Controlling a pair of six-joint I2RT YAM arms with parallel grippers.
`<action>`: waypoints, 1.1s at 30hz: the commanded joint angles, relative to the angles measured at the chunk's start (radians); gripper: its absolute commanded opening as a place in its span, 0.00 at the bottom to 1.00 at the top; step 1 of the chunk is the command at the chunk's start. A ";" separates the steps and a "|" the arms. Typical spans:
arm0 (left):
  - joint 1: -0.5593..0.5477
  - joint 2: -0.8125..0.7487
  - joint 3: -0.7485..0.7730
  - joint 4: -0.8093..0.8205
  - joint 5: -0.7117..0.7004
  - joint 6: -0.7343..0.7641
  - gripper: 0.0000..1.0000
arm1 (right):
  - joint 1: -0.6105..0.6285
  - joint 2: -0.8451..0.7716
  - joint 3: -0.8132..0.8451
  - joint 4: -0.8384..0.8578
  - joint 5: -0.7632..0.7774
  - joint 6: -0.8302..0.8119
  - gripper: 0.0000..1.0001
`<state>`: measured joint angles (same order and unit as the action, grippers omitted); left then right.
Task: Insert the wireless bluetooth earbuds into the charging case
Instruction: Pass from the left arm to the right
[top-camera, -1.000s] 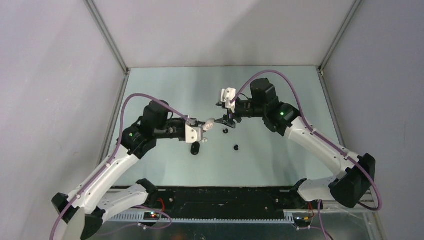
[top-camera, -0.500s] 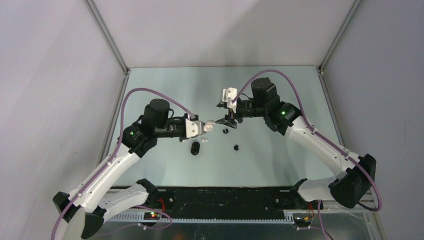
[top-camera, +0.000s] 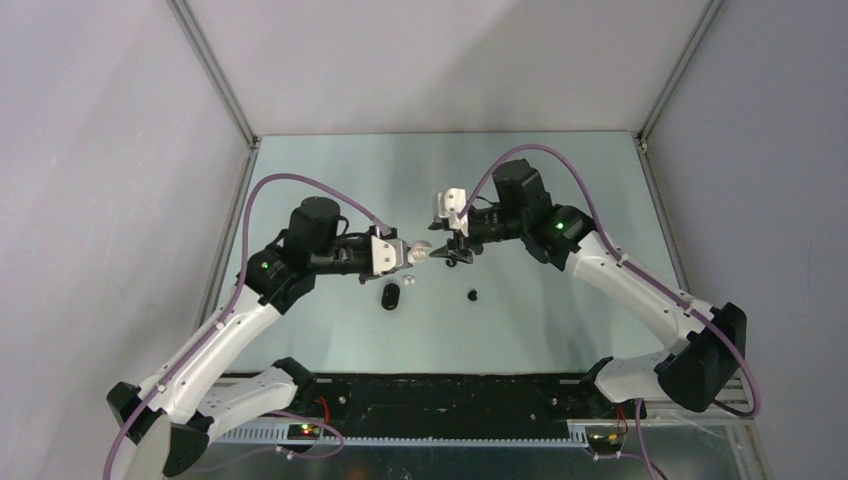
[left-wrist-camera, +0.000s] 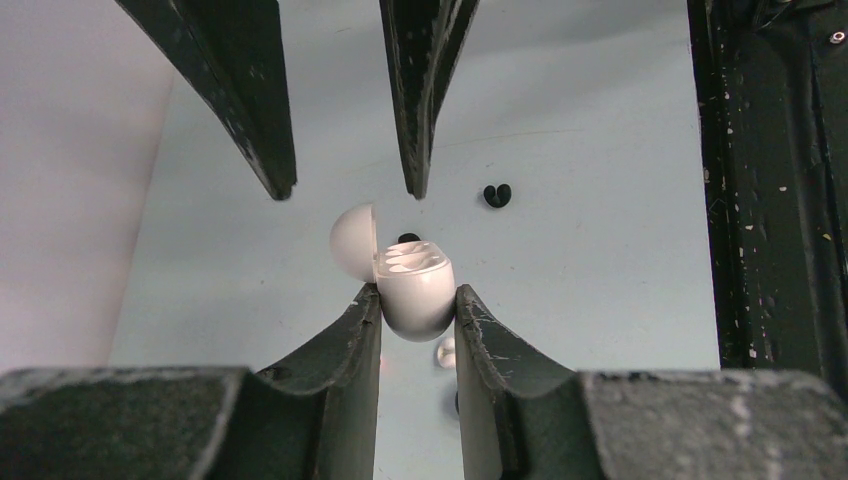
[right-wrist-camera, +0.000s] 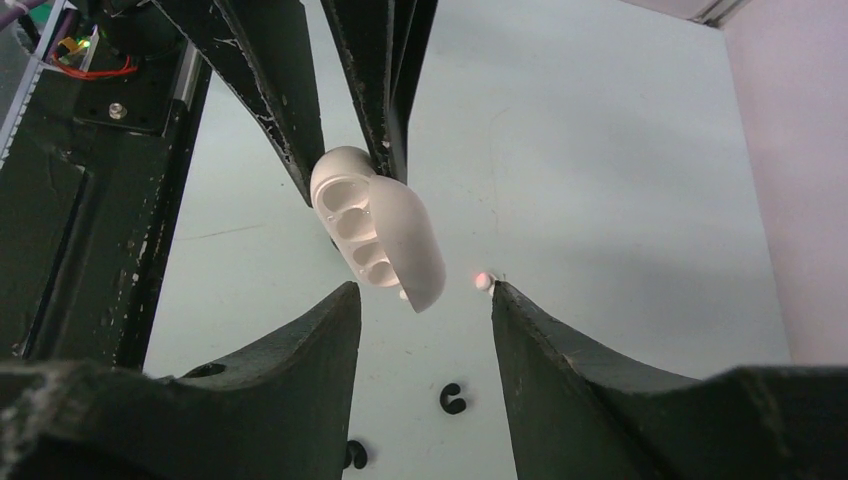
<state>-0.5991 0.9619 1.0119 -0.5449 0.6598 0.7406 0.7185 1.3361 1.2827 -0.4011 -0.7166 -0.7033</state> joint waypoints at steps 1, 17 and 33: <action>0.007 -0.013 0.037 0.017 0.020 -0.005 0.00 | 0.010 0.033 0.039 -0.007 -0.002 -0.025 0.54; 0.006 -0.007 0.036 0.022 0.035 0.014 0.00 | 0.013 0.063 0.038 0.006 0.001 -0.022 0.38; 0.007 -0.010 0.010 0.059 -0.020 -0.043 0.00 | 0.030 0.065 0.038 0.011 -0.002 -0.015 0.00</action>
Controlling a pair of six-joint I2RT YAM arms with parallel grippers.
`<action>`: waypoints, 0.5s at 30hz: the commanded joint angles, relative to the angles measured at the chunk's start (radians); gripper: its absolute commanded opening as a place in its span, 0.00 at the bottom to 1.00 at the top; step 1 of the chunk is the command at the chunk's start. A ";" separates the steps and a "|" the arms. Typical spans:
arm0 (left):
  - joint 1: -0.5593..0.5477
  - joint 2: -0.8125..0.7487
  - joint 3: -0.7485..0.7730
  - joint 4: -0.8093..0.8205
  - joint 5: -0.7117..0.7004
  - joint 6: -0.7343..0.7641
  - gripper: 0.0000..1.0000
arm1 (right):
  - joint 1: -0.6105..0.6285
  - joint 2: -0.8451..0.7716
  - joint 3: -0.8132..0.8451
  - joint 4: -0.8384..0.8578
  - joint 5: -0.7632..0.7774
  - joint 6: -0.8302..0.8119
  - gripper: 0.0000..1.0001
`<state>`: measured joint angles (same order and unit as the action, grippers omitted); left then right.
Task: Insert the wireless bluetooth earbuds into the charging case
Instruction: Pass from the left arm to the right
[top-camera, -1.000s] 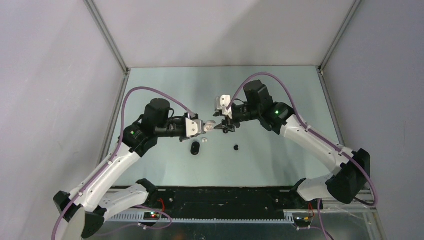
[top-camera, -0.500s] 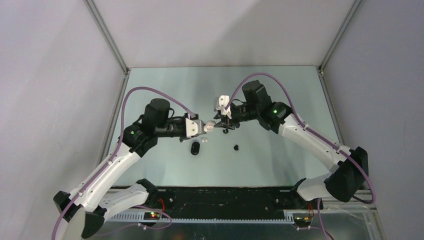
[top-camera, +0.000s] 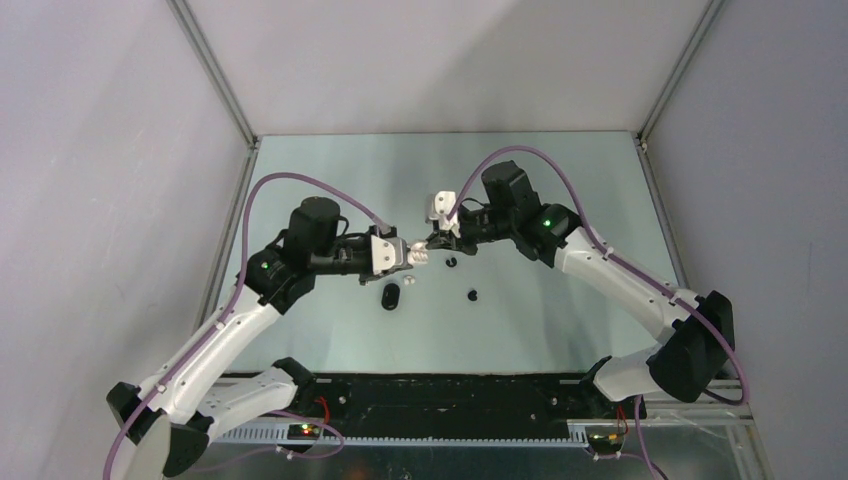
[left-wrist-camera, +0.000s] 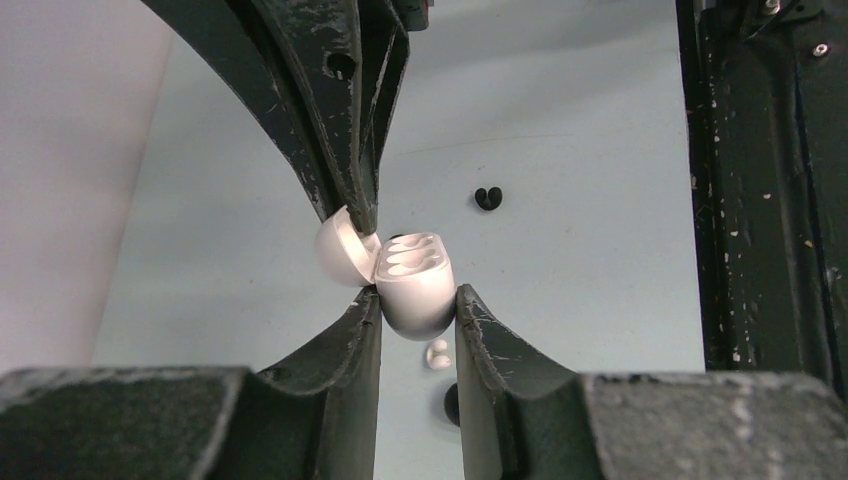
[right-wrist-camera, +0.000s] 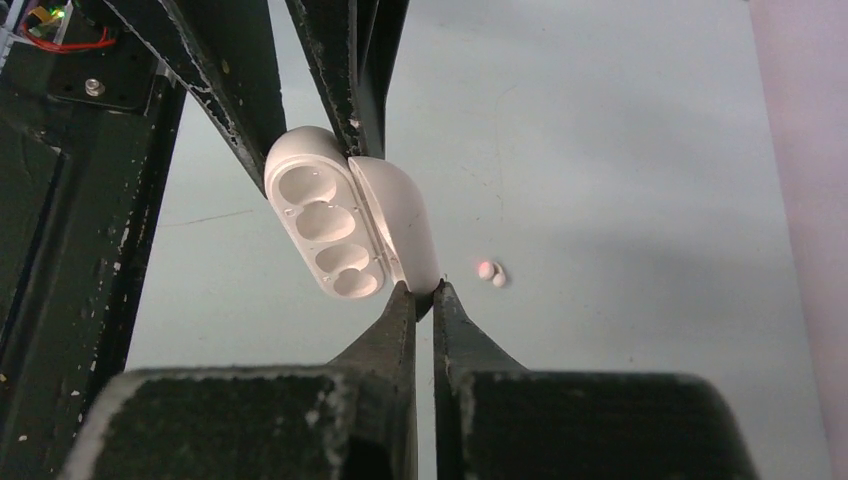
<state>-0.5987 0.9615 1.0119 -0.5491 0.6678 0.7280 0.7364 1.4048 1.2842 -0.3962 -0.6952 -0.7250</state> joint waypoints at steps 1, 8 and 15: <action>0.007 -0.009 0.006 0.075 -0.037 -0.042 0.00 | 0.012 -0.011 0.037 -0.006 -0.018 -0.004 0.00; 0.007 -0.052 -0.068 0.166 -0.137 -0.219 0.62 | 0.012 -0.065 0.037 -0.111 0.083 -0.128 0.00; 0.016 -0.114 -0.049 0.179 -0.217 -0.415 0.85 | 0.030 -0.108 0.037 -0.196 0.216 -0.315 0.00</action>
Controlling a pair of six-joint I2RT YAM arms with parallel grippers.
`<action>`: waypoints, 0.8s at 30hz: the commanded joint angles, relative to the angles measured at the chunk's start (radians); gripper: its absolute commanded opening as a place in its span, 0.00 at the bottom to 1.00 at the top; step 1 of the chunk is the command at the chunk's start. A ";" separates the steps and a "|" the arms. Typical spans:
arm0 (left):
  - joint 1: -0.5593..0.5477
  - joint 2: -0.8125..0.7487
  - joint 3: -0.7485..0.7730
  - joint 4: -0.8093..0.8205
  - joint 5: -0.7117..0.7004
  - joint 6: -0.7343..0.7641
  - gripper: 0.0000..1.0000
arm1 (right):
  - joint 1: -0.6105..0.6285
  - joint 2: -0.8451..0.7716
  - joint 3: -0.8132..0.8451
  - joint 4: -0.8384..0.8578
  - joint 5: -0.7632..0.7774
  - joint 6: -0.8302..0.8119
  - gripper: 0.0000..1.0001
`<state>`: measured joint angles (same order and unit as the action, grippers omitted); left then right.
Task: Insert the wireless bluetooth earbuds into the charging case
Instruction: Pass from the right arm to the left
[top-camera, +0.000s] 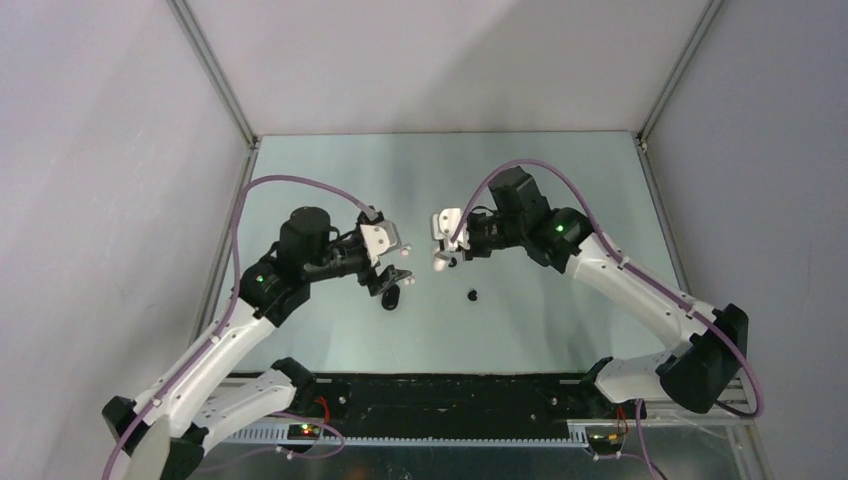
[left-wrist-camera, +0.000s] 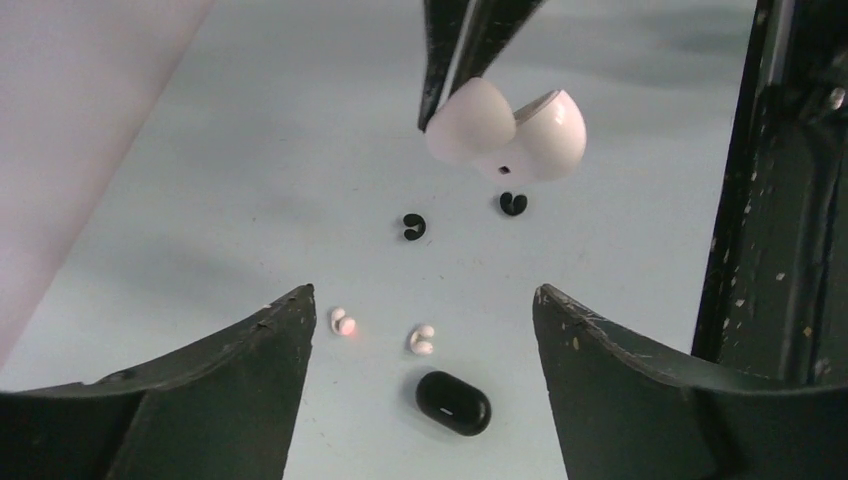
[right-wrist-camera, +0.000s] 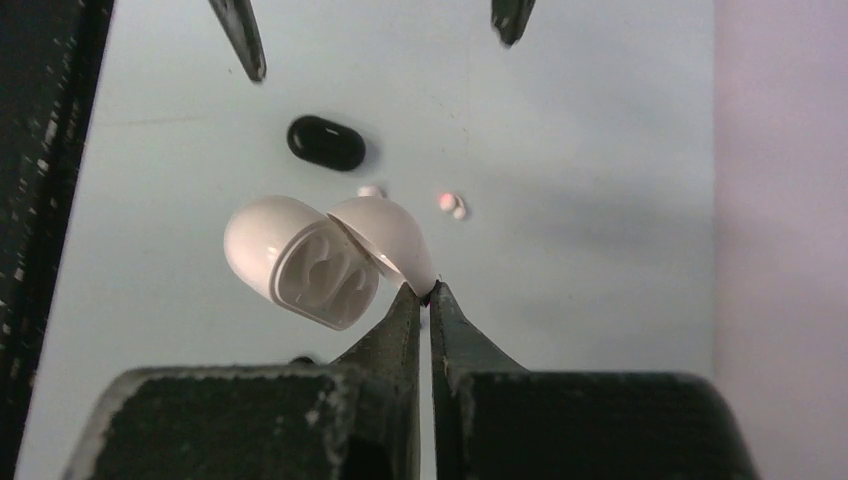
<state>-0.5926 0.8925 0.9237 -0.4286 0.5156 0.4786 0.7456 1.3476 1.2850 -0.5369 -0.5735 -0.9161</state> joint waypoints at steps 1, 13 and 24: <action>0.015 -0.044 0.048 0.056 -0.066 -0.192 0.86 | 0.025 -0.055 0.036 -0.061 0.107 -0.151 0.00; 0.105 0.192 0.259 0.051 0.150 -0.597 0.67 | 0.102 -0.016 0.091 -0.043 0.371 -0.068 0.00; 0.106 0.304 0.302 0.057 0.263 -0.621 0.57 | 0.135 0.037 0.131 -0.055 0.430 0.028 0.00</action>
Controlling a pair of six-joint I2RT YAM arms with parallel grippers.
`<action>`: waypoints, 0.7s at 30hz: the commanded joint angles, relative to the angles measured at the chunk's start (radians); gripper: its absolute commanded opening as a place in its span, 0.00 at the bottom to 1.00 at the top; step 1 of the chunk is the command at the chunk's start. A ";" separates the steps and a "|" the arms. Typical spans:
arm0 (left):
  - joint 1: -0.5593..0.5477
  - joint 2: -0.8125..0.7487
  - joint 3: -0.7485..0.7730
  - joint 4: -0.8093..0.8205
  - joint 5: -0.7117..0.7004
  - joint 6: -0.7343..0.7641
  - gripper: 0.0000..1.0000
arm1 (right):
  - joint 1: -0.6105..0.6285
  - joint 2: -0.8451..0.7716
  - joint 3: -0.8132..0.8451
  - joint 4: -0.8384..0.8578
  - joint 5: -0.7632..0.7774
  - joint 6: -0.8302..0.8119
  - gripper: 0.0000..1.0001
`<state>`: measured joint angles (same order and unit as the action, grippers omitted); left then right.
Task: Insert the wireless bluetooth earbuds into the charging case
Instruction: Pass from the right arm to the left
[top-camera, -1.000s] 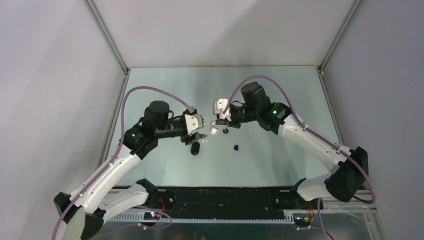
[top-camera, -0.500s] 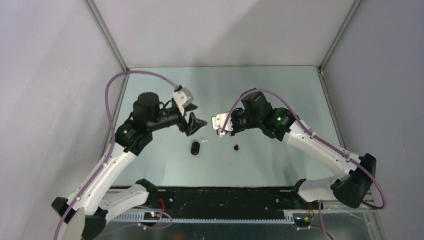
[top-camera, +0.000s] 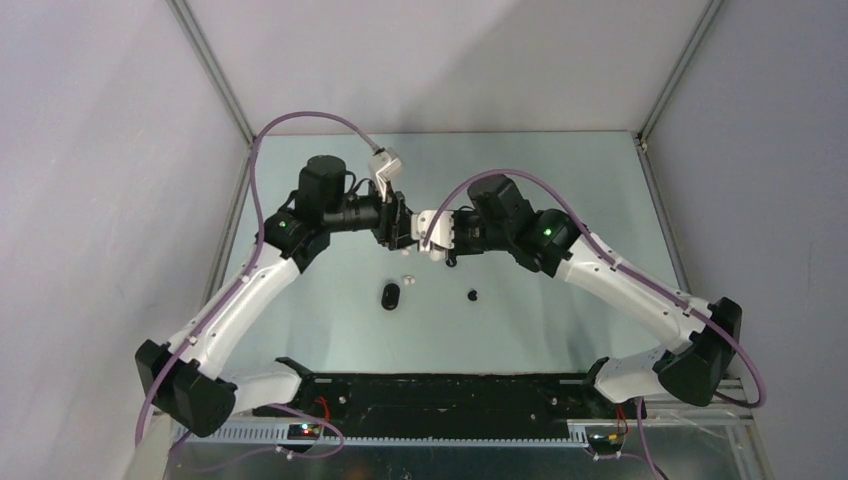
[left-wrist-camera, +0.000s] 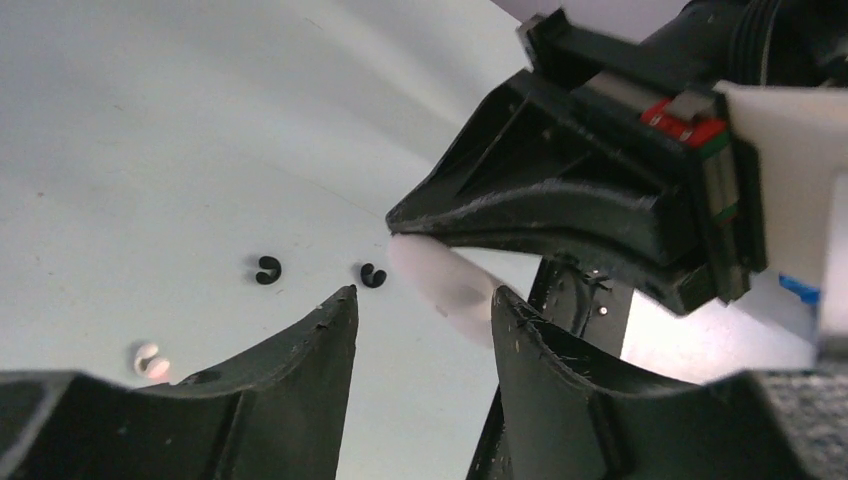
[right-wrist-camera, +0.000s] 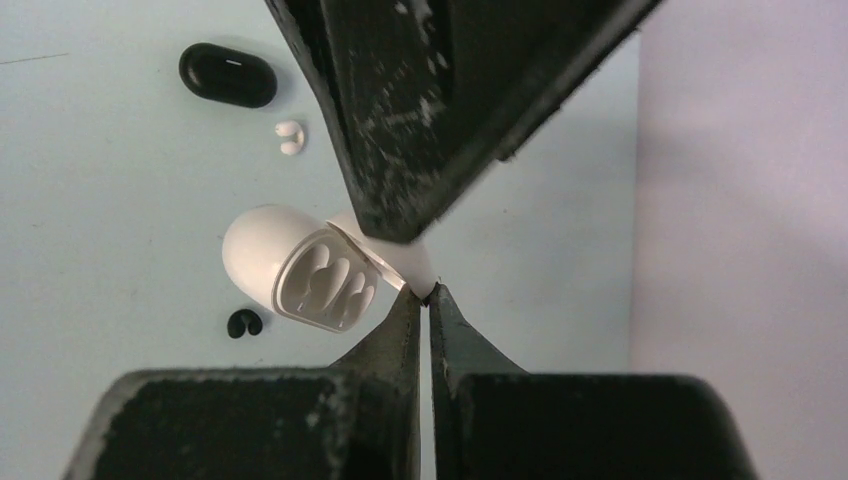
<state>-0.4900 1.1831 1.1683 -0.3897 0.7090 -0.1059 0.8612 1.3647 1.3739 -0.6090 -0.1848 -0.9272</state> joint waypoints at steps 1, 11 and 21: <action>0.004 0.023 0.059 0.019 0.078 -0.041 0.57 | 0.023 0.026 0.043 0.020 0.049 0.040 0.00; 0.002 0.043 0.048 0.022 0.059 -0.049 0.51 | 0.029 0.063 0.079 0.076 0.100 0.068 0.00; 0.002 0.059 0.033 0.022 0.032 -0.043 0.43 | 0.039 0.059 0.094 0.093 0.101 0.070 0.00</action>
<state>-0.4896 1.2327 1.1915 -0.3828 0.7490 -0.1413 0.8894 1.4315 1.4227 -0.5632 -0.0982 -0.8677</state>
